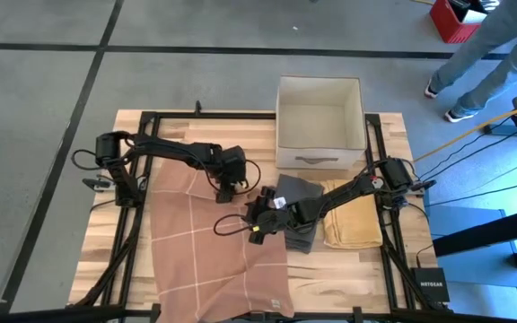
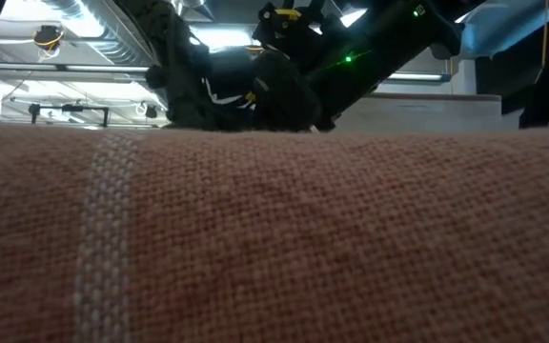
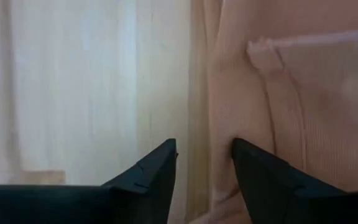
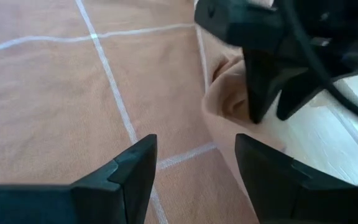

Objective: Fold towel
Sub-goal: Fold the brown towel

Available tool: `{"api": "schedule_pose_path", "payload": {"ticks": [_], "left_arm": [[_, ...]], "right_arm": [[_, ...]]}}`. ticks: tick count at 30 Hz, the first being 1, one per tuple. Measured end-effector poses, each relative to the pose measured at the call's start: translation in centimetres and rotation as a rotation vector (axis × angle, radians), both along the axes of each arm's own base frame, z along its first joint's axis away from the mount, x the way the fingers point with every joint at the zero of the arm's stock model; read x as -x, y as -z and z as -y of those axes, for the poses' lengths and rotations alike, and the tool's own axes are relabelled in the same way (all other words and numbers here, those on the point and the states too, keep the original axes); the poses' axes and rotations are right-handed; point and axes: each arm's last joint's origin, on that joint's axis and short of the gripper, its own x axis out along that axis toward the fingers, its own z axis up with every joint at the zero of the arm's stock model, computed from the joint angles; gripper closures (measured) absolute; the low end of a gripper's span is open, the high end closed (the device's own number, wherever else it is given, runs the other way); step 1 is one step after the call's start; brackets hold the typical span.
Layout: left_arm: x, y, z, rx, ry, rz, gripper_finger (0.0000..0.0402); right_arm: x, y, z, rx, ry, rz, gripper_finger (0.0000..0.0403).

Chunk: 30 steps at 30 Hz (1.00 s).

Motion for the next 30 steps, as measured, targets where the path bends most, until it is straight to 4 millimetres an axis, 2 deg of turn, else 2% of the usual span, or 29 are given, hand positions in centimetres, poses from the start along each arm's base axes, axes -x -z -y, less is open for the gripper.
{"api": "schedule_pose_path", "payload": {"ticks": [5, 7, 9, 12, 14, 18, 23, 26, 30], "left_arm": [[-0.1, 1.2, 0.2, 0.064, 0.03, -0.034, 0.0251], [-0.2, 1.5, 0.3, 0.066, 0.05, -0.034, 0.0265], [-0.3, 1.5, 0.4, 0.057, 0.068, -0.032, 0.0295], [-0.2, 1.1, 0.3, 0.032, 0.077, -0.022, 0.0366], [-0.2, 0.5, 0.1, -0.005, 0.052, -0.02, 0.039], [0.1, -1.8, -0.4, -0.162, -0.018, 0.005, 0.0395], [0.6, -5.0, -1.2, -0.444, -0.165, 0.071, 0.0393], [0.9, -5.5, -1.9, -0.49, -0.199, 0.082, 0.039], [1.1, -5.1, -2.6, -0.487, -0.222, 0.061, 0.0389]], "right_arm": [[0.0, 0.0, 0.0, 0.001, 0.0, 0.0, 0.0182], [0.0, 0.0, 0.0, 0.001, 0.0, 0.0, 0.0182], [0.0, 0.0, 0.0, 0.002, 0.0, -0.002, 0.0182], [0.0, 0.0, 0.0, 0.006, -0.001, -0.005, 0.0182], [0.0, 0.0, 0.0, 0.006, -0.001, -0.005, 0.0182], [0.0, 0.0, 0.0, 0.006, -0.001, -0.005, 0.0182], [0.0, 0.0, 0.0, 0.006, -0.002, -0.005, 0.0182], [0.0, 0.0, 0.0, 0.007, -0.002, -0.007, 0.0182], [0.0, 0.0, 0.0, 0.008, -0.001, -0.008, 0.0182]]}}
